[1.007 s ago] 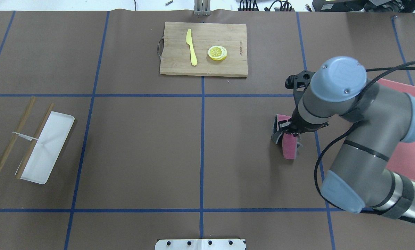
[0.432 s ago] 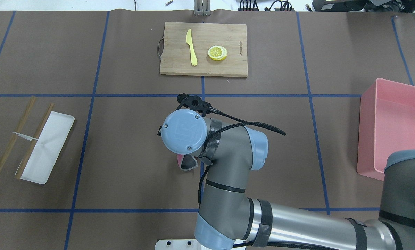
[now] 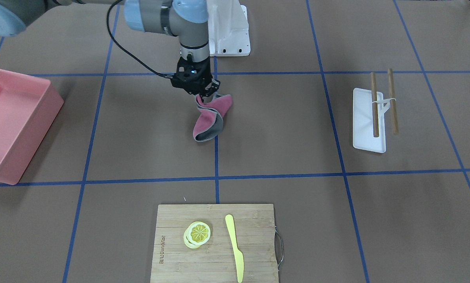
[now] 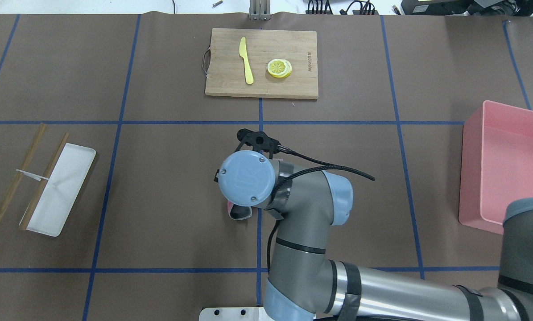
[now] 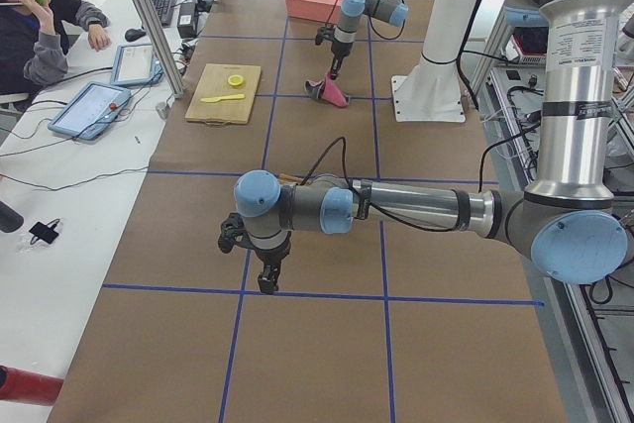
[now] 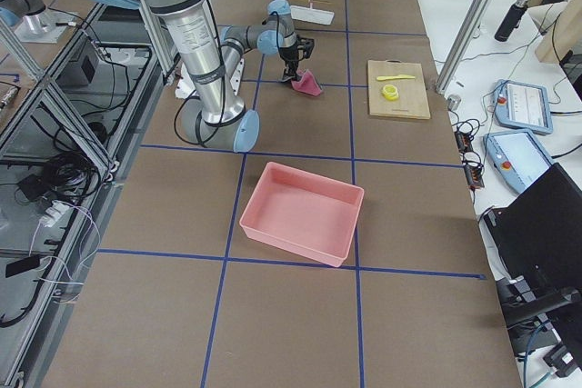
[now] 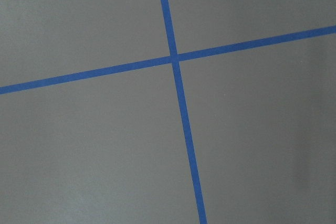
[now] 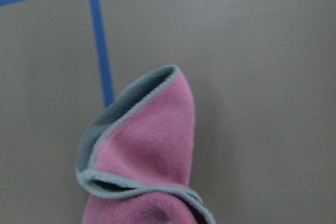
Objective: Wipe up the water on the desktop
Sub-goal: 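Wipe the cloth with the right gripper back toward the pink bin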
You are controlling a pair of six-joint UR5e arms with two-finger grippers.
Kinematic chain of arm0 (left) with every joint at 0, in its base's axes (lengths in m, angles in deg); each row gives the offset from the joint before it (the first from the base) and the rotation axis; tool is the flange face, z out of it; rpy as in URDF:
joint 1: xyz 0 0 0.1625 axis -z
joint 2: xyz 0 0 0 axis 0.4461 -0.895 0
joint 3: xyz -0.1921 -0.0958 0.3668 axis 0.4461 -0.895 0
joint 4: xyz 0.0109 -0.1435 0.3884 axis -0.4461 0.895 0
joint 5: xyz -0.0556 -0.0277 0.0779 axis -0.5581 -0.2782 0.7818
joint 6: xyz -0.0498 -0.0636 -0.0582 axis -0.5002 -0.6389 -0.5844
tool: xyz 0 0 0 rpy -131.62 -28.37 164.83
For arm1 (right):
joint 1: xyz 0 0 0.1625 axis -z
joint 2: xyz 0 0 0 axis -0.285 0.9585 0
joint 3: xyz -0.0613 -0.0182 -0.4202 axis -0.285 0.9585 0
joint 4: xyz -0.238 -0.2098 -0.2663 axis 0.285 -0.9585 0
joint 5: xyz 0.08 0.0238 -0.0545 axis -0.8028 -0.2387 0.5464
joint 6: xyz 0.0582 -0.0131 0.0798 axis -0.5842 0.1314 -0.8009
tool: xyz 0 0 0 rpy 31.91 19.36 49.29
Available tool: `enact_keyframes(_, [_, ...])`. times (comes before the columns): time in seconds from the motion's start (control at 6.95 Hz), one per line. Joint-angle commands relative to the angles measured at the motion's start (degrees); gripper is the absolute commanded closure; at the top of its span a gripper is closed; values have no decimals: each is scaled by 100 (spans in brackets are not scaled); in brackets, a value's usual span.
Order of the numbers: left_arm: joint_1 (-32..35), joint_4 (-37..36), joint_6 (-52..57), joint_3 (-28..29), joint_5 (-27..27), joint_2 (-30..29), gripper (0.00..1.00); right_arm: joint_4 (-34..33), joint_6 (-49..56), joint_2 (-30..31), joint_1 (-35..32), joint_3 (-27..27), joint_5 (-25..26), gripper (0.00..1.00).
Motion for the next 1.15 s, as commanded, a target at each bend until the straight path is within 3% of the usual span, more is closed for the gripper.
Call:
enact_keyframes(0.0, [0, 0, -1, -7, -1, -36, 2, -371, 1220, 1903, -217, -1395, -298, 100])
enact_keyframes(0.43, [0, 0, -1, -7, 8, -37, 2, -406, 2134, 3147, -665, -1513, -352, 100])
enact_keyframes(0.58, [0, 0, -1, -15, 8, -28, 2, -398, 2224, 3177, -693, -1453, -317, 100])
enact_keyframes(0.72, [18, 8, -1, -15, 8, -19, 2, -406, 2121, 2750, -641, -1269, -308, 100])
enact_keyframes(1.01, [36, 8, -1, -15, 8, 7, 2, -407, 1027, 832, -334, -246, -308, 100])
